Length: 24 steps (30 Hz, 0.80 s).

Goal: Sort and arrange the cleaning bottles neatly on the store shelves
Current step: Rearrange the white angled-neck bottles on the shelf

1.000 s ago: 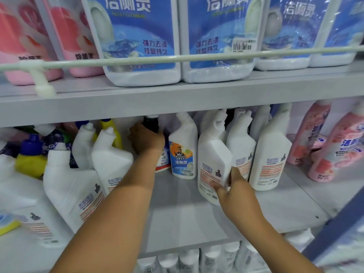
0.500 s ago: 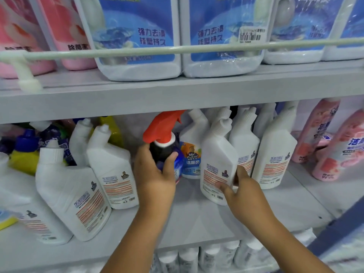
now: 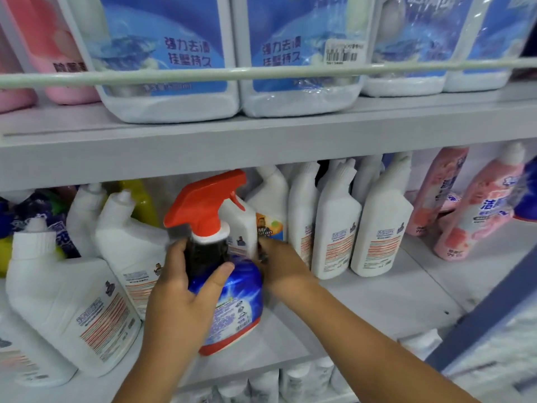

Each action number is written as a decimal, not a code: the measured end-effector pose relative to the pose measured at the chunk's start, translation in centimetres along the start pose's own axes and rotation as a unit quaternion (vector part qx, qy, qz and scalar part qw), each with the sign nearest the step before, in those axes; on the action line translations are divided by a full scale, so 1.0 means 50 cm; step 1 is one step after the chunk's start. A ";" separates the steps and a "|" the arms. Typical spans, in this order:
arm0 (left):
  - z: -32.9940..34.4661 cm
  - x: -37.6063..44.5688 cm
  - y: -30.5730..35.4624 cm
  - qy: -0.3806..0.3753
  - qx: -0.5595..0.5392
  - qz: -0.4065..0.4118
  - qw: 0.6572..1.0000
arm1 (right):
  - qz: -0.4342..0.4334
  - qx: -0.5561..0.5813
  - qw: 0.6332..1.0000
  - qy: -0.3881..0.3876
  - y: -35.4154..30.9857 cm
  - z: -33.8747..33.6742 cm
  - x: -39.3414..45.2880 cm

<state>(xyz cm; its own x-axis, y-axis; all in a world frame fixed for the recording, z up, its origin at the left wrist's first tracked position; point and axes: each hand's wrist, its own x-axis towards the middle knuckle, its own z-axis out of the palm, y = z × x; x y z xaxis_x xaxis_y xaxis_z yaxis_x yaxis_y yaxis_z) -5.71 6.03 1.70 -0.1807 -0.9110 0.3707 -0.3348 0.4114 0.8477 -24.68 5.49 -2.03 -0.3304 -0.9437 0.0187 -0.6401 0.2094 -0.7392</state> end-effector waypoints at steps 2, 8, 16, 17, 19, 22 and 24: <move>0.000 0.002 -0.001 0.000 -0.003 -0.004 1.000 | -0.008 -0.002 1.000 -0.018 0.010 -0.008 -0.007; 0.036 0.018 0.014 -0.043 -0.042 -0.013 0.998 | -0.032 0.131 0.972 0.190 0.057 -0.152 -0.132; 0.106 0.019 0.063 -0.104 -0.072 -0.036 0.991 | 0.001 0.100 0.927 0.361 0.155 -0.382 -0.182; 0.115 0.008 0.069 -0.102 -0.062 -0.036 0.992 | 0.019 0.099 0.939 0.330 0.170 -0.388 -0.169; 0.132 -0.010 0.076 -0.097 -0.049 -0.028 0.994 | 0.038 0.098 0.950 0.294 0.192 -0.383 -0.155; 0.145 -0.028 0.091 -0.094 -0.045 -0.022 0.994 | 0.007 0.110 0.943 0.314 0.213 -0.366 -0.158; 0.148 -0.032 0.102 -0.086 -0.050 -0.021 0.995 | 0.003 0.116 0.943 0.310 0.223 -0.367 -0.163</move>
<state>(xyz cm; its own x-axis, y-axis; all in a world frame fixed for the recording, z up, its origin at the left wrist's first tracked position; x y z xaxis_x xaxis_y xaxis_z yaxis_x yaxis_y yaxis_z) -13.97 9.80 2.65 -0.3275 -0.9054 0.2703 -0.2532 0.3597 0.8981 -41.87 20.23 1.92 -0.7225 -0.5957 0.3510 -0.4910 0.0845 -0.8671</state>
